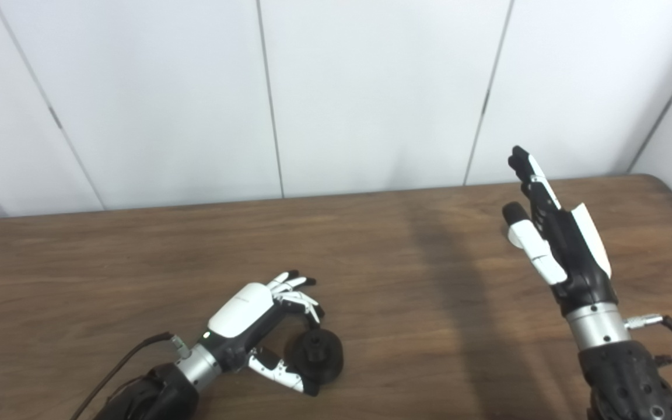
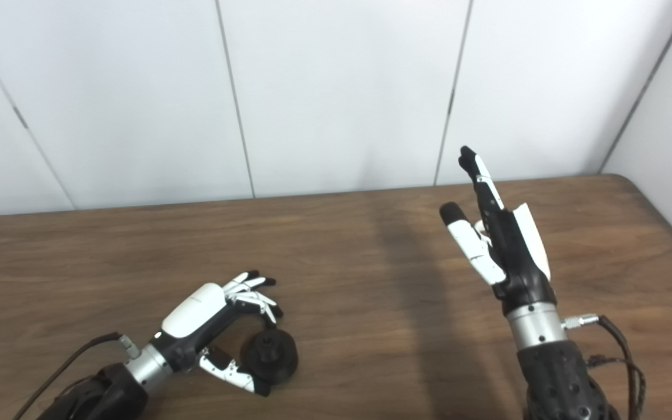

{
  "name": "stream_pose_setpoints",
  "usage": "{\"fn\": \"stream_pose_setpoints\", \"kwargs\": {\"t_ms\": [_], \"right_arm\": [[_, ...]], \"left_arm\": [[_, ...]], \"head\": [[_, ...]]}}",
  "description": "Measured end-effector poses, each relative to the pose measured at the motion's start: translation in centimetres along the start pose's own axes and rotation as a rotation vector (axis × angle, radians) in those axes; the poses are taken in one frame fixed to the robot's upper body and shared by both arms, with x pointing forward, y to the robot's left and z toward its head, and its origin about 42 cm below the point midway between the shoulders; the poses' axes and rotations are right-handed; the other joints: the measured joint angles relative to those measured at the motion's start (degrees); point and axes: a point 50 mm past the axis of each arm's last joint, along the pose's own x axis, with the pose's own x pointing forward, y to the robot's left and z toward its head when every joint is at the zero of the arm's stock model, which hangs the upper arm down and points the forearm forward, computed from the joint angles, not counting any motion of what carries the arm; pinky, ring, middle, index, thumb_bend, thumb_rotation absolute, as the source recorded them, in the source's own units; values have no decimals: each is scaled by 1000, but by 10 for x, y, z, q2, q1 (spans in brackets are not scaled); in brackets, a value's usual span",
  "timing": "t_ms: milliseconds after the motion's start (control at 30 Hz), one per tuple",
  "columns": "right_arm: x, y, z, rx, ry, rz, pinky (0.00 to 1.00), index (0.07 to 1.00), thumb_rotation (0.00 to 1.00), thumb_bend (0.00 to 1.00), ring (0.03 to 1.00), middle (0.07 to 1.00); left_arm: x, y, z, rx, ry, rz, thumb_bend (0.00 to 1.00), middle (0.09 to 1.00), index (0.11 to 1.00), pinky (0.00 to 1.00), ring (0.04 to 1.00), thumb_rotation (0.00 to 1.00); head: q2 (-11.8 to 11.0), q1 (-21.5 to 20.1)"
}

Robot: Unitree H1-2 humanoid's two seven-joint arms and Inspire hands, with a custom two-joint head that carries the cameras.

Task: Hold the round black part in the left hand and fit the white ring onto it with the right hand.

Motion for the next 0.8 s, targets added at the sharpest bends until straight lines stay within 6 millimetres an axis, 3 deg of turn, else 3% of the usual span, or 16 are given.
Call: {"fn": "stream_pose_setpoints", "kwargs": {"t_ms": [200, 333, 533, 667, 800], "right_arm": [[-7, -14, -3, -71, 21, -3, 843, 928, 731, 474, 918, 929], [-9, -28, -7, -145, 31, -5, 807, 920, 711, 507, 902, 919], [2, -56, -13, -247, 54, -37, 790, 930, 494, 555, 896, 925], [13, -70, -27, -295, 96, -44, 718, 915, 413, 654, 864, 914], [27, -81, -40, -365, 142, -39, 843, 922, 369, 729, 949, 955]], "left_arm": [[0, 0, -6, 19, -9, -2, 523, 704, 481, 1000, 927, 59], [-1, 3, -8, 33, -17, -11, 523, 702, 481, 1000, 929, 58], [-3, 3, -9, 33, -17, -6, 524, 700, 481, 1000, 927, 57], [-3, 3, -9, 27, -18, -6, 524, 701, 481, 1000, 930, 58], [-5, 3, -10, 20, -14, -6, 524, 703, 481, 1000, 930, 57]], "head": [[1, -13], [-1, -25], [-4, -53], [-6, -67], [-9, -83]]}}
